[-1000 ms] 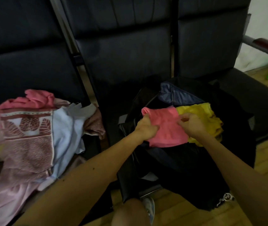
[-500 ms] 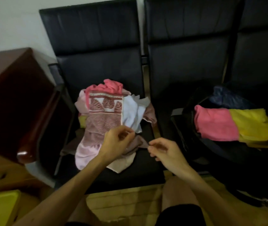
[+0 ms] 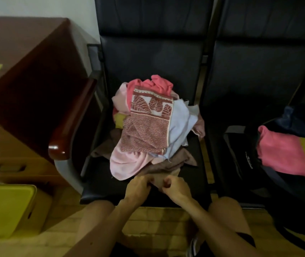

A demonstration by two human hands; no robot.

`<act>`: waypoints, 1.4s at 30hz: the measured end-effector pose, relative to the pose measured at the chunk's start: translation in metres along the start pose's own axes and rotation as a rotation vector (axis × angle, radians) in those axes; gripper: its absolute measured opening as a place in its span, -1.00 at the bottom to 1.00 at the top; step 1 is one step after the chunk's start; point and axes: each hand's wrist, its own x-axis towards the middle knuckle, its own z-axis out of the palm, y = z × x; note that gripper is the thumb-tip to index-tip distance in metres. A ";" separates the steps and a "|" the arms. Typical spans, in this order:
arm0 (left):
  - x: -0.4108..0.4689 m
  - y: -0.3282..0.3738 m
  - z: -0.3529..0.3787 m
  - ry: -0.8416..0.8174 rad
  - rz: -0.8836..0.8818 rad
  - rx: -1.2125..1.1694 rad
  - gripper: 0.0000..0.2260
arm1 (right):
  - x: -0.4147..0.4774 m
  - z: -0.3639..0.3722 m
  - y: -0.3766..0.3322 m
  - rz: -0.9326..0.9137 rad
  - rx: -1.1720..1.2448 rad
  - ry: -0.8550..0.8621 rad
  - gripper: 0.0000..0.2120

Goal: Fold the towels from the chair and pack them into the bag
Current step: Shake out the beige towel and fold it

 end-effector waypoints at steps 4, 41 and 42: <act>0.004 0.000 0.005 0.035 0.047 0.060 -0.75 | 0.001 0.009 -0.004 -0.038 -0.099 0.023 -0.64; -0.059 0.235 -0.279 0.553 0.635 -0.652 -0.95 | -0.187 -0.265 -0.131 -0.799 0.423 0.664 -0.88; -0.063 0.236 -0.280 0.547 0.652 -0.639 -0.95 | -0.193 -0.267 -0.132 -0.819 0.463 0.674 -0.84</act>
